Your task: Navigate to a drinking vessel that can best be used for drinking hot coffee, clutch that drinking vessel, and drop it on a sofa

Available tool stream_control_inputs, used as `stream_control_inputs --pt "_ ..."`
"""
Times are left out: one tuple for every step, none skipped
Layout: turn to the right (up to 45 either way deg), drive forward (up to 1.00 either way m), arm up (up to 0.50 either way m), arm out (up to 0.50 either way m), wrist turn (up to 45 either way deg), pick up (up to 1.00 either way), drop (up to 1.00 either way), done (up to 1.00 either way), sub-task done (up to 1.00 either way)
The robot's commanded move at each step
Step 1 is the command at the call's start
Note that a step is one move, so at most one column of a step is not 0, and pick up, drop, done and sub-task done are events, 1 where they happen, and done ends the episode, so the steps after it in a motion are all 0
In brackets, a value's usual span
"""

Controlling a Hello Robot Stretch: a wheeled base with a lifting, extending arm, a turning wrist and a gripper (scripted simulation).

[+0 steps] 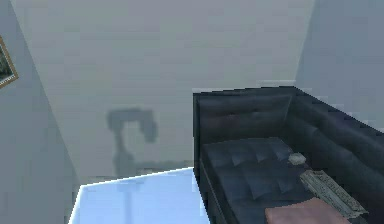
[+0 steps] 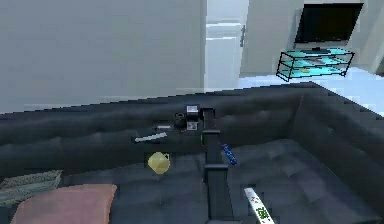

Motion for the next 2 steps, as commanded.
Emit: stream_control_inputs --pt "0.0 0.00 0.00 -0.08 0.0 0.00 0.00 0.00 0.00" --pt "0.0 0.00 0.00 0.00 0.0 0.00 0.00 1.00 0.00"
